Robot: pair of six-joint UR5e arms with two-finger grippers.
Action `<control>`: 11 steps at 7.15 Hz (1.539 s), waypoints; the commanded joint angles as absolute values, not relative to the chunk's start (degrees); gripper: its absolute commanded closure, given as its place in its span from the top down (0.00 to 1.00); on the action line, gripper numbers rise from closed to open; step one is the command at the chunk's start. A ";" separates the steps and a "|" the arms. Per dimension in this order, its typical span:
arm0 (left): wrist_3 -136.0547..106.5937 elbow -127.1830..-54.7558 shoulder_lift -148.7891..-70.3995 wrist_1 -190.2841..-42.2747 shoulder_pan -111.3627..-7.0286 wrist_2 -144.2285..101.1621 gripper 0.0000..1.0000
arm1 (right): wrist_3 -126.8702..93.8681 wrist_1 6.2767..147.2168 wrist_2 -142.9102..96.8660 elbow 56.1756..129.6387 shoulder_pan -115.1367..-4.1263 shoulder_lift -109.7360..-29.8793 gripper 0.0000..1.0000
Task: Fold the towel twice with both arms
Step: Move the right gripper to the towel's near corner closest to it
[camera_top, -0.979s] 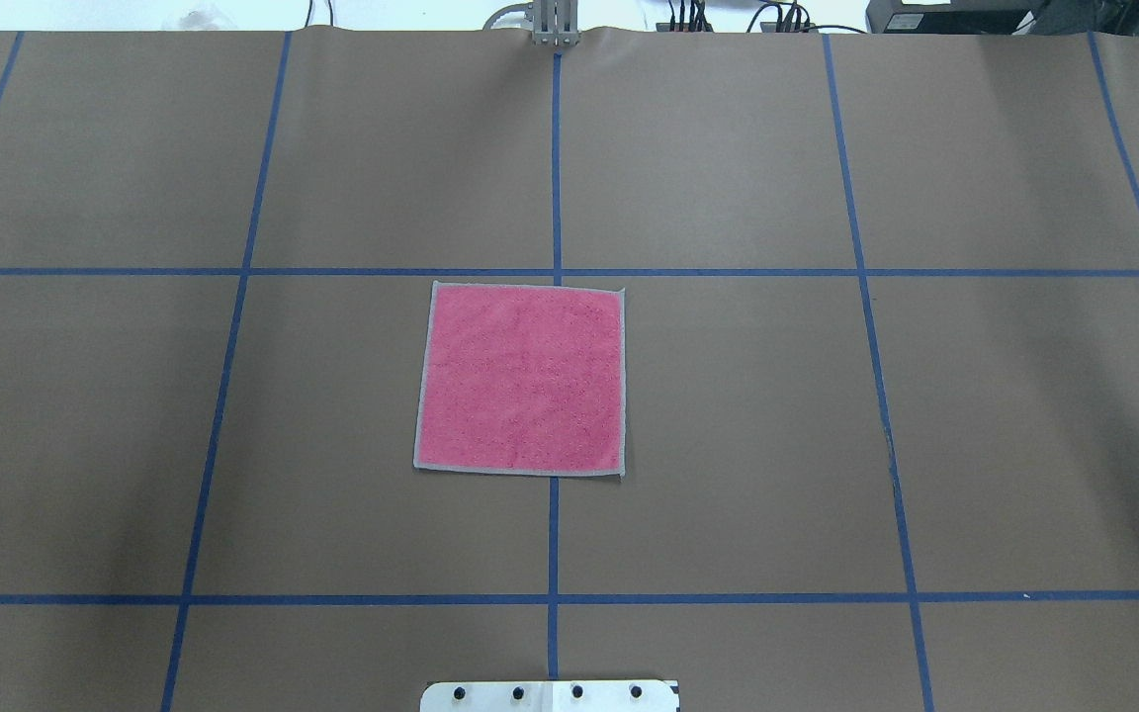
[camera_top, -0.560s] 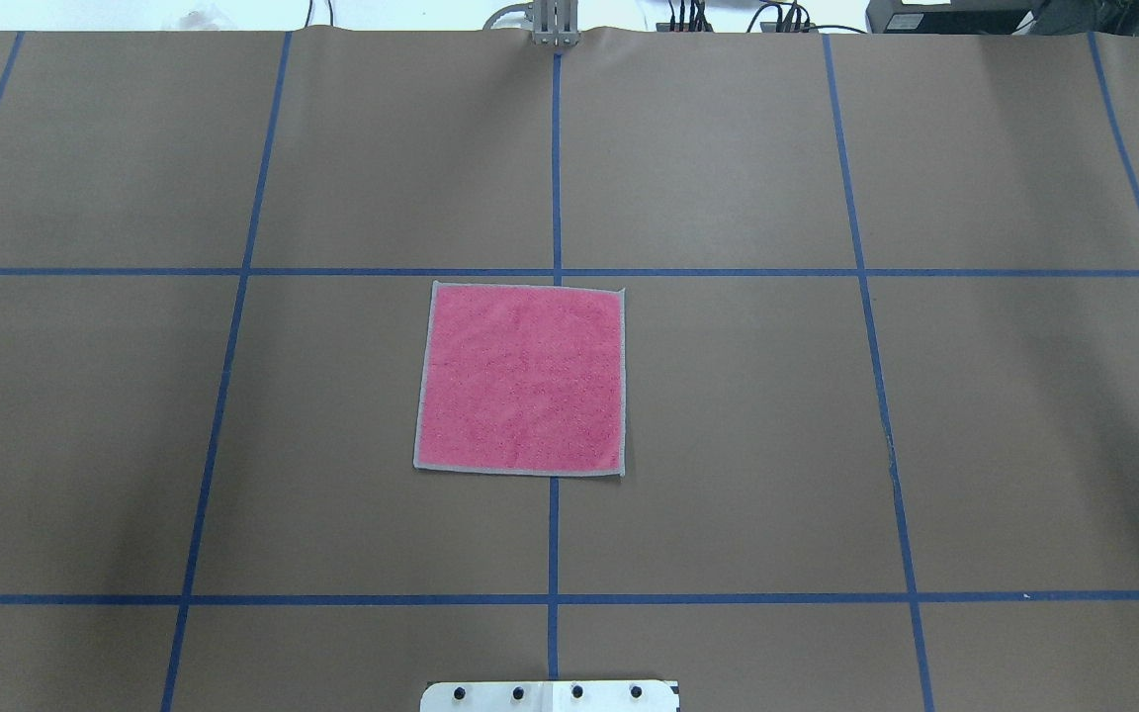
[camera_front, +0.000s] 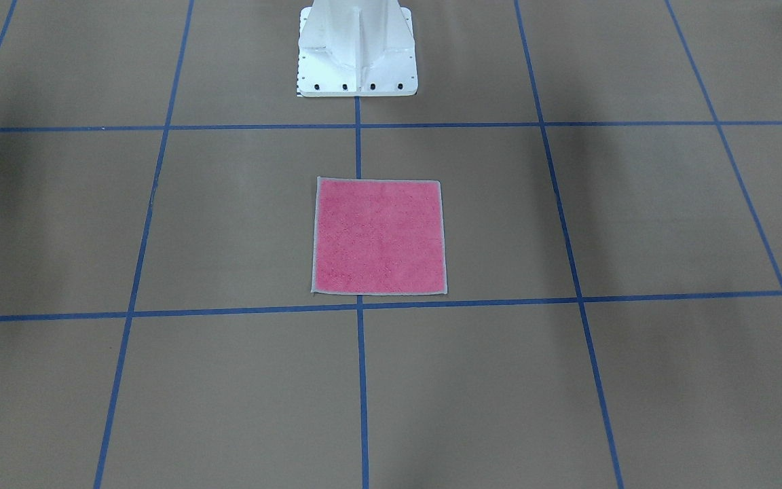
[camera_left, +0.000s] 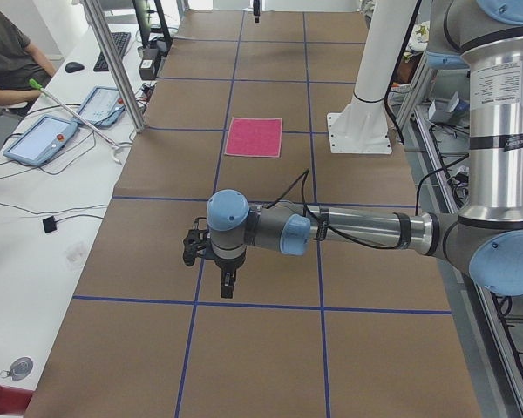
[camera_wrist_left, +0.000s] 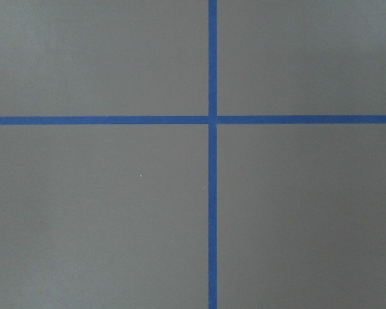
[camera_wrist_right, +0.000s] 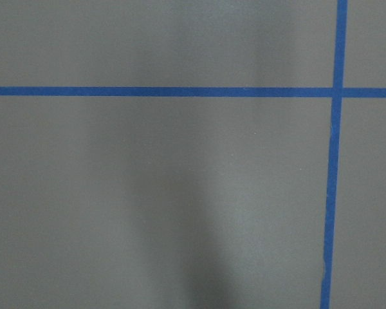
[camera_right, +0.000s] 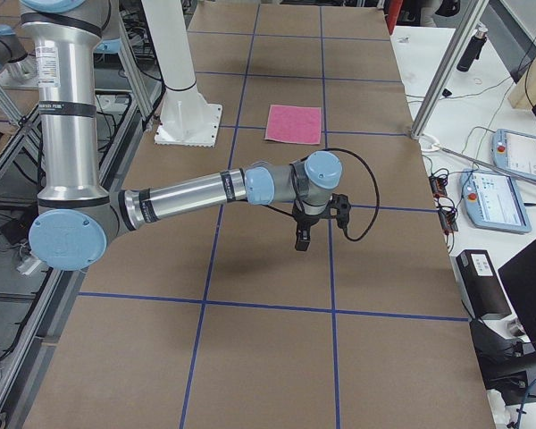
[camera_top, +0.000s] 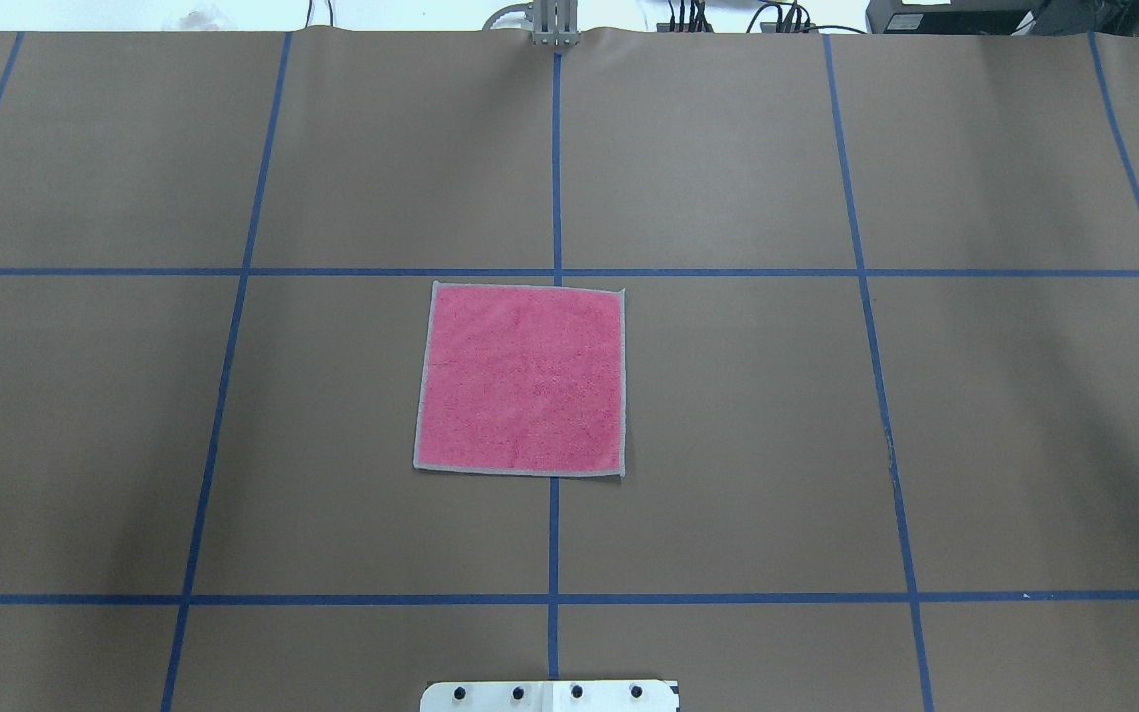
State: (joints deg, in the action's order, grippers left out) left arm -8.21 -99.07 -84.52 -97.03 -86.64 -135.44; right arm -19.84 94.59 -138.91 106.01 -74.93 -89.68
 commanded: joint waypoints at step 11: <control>-20.91 -99.40 -85.25 -100.99 -83.41 -138.25 1.00 | -109.15 82.53 -104.70 109.08 -24.89 -62.58 0.83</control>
